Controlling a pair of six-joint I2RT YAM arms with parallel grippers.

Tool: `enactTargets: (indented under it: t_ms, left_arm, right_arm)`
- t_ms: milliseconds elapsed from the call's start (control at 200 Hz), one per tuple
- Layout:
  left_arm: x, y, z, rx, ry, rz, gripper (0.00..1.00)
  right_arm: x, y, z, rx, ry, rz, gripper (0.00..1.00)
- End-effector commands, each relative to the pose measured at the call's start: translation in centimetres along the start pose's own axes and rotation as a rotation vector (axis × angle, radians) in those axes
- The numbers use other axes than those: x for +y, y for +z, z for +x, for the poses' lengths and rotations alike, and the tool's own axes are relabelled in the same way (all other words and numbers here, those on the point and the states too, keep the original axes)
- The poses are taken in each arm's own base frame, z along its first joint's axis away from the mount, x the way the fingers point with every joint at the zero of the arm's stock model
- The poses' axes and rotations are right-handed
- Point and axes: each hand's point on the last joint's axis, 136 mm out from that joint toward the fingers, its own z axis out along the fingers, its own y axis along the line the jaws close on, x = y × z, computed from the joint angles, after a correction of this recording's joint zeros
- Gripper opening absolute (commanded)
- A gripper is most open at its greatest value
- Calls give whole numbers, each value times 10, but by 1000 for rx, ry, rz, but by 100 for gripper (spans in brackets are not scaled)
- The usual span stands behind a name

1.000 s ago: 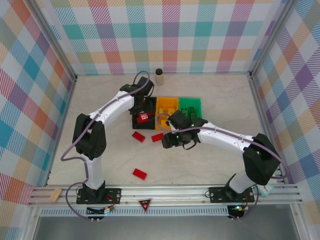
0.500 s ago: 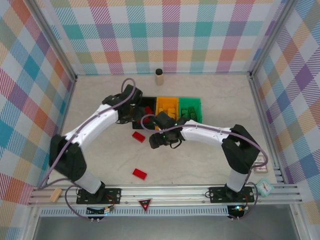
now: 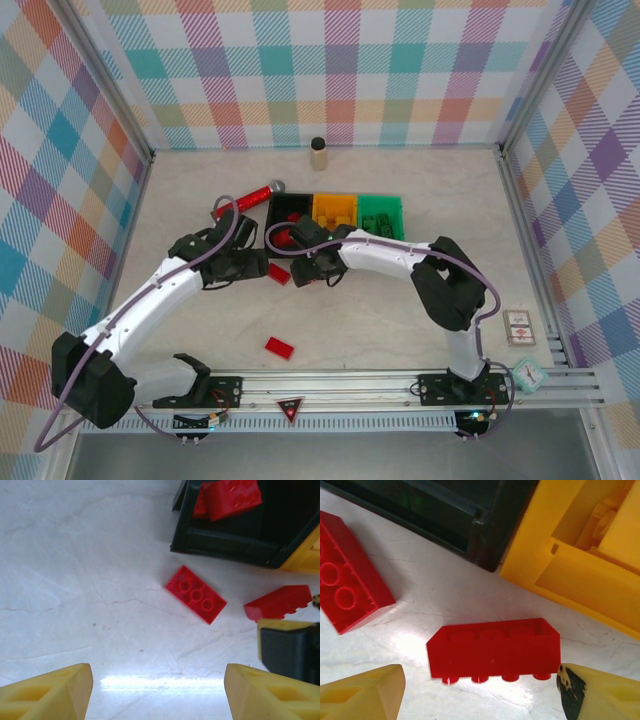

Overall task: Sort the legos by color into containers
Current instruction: Pick up the lego from the center of the table.

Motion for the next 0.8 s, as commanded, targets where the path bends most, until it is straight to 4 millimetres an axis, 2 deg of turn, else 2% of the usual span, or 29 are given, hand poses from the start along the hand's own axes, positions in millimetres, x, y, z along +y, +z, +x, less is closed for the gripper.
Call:
enactTargets:
  t_ms: [0,175,475,550,675,795]
  left_arm:
    - [11,1,15,22,-24,-26,70]
    - [14,9,28,57,-38,-28,70]
    - [13,15,33,65,-64,-15,70]
    - [13,16,34,69,-64,-13,70]
    - [13,18,35,75,-65,-14,70]
    - [13,18,38,83,-70,-7,70]
  right_arm:
    - [-8,7,8,49,-30,53,81]
    - [-12,14,8,67,-44,78,81]
    - [-12,24,7,83,-47,79,79]
    - [-10,25,6,80,-51,72,72]
    - [-9,21,5,76,-60,65,51]
    - [-7,11,2,60,-70,49,40]
